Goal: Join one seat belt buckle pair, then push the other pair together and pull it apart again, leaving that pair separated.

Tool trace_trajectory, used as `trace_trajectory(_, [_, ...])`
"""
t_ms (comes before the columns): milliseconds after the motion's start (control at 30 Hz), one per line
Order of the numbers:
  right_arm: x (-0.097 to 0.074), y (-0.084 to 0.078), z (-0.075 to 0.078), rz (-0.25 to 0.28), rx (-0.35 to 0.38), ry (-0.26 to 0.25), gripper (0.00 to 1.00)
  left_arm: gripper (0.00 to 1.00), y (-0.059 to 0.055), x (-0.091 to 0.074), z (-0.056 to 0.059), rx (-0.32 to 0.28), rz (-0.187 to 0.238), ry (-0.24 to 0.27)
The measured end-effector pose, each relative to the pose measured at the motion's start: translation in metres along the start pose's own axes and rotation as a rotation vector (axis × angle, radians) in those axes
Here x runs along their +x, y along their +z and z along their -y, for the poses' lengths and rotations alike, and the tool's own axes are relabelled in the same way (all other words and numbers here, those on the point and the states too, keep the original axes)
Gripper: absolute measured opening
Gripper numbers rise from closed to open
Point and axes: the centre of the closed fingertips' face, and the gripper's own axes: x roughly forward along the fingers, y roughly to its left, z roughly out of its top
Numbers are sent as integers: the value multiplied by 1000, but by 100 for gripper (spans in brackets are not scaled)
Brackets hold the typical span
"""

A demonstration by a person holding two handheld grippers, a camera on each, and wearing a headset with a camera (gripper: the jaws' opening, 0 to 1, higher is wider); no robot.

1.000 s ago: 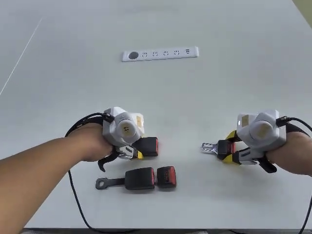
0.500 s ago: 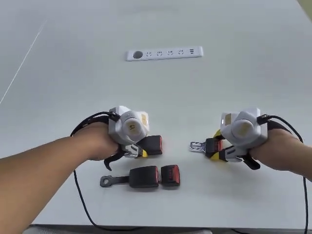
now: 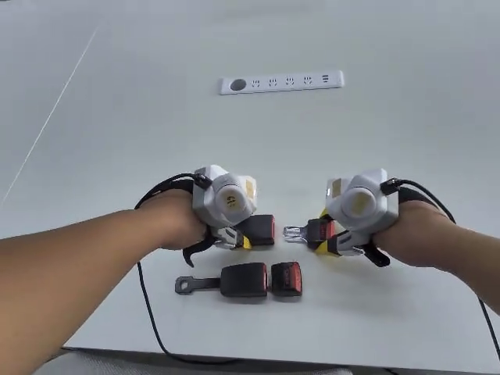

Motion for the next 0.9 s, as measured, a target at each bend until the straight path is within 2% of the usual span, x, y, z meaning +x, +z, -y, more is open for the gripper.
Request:
trace_trajectory(300, [5,9,4,8,1,-9,35,33,0,0,0,0,-8,2])
trace_trajectory(400, [6,17,3,43,7,1,35,33,0,1,-1,4,-16,-2])
trace_trajectory(567, [10,20,3,60,2,8,34,33,1,2,0,10,-28,-12])
trace_trajectory(733, [12,18,3,66,20,17,33,33,2,2,0,18,-40,-20])
trace_trajectory(900, [13,19,2,50,-15,14,32,32,2,2,0,40,-30,-30])
